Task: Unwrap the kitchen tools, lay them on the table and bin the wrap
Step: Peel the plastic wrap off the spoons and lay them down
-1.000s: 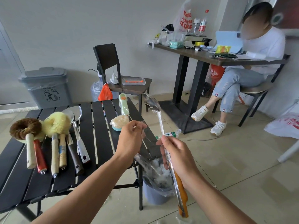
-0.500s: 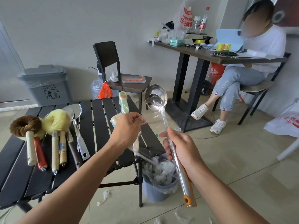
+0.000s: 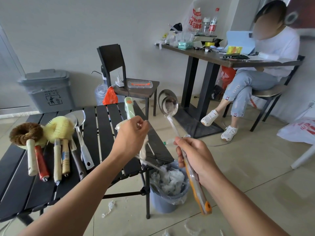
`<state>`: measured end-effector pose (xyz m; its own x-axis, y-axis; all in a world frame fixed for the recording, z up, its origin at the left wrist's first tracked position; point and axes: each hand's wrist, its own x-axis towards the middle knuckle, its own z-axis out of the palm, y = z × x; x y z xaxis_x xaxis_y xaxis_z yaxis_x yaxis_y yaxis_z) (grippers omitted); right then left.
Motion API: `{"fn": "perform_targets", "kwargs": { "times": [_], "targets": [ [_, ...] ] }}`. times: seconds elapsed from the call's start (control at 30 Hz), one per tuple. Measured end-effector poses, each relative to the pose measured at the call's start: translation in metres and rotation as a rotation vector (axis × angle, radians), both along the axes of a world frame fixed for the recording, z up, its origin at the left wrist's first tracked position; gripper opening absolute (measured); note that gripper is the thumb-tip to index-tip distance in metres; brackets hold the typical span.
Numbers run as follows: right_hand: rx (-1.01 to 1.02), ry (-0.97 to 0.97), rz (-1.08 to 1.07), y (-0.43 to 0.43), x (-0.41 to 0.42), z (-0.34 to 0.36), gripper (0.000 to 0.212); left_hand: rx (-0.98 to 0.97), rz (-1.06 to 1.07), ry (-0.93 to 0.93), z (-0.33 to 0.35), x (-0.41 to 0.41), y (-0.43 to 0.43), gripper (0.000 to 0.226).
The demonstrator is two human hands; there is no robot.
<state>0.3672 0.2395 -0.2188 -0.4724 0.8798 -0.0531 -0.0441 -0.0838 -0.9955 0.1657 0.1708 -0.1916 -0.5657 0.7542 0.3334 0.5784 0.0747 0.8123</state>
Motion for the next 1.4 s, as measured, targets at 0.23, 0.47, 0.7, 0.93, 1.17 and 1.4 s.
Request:
{"fn": "perform_targets", "kwargs": {
  "times": [0.23,0.47,0.7,0.93,1.17,1.4],
  "targets": [
    [-0.004,-0.065,-0.027,0.005,0.008,0.003,0.035,-0.017,0.097,-0.021,-0.003,-0.009,-0.003,0.03],
    [0.018,-0.077,-0.056,0.0,0.004,0.001,0.031,0.048,-0.067,-0.311,-0.008,-0.005,-0.006,0.024],
    [0.045,-0.019,-0.047,-0.003,0.003,0.0,0.035,0.051,-0.073,-0.5,-0.007,0.005,-0.005,0.044],
    [0.096,-0.012,-0.026,-0.008,0.001,0.001,0.041,-0.134,-0.197,-0.348,-0.013,0.011,-0.004,0.058],
    [0.088,-0.006,-0.079,-0.006,0.002,0.003,0.041,-0.227,-0.222,-0.386,-0.02,0.022,-0.003,0.04],
    [0.058,0.011,-0.084,-0.004,0.002,0.001,0.035,-0.18,-0.339,-0.485,-0.023,0.03,-0.002,0.051]
  ]
}}
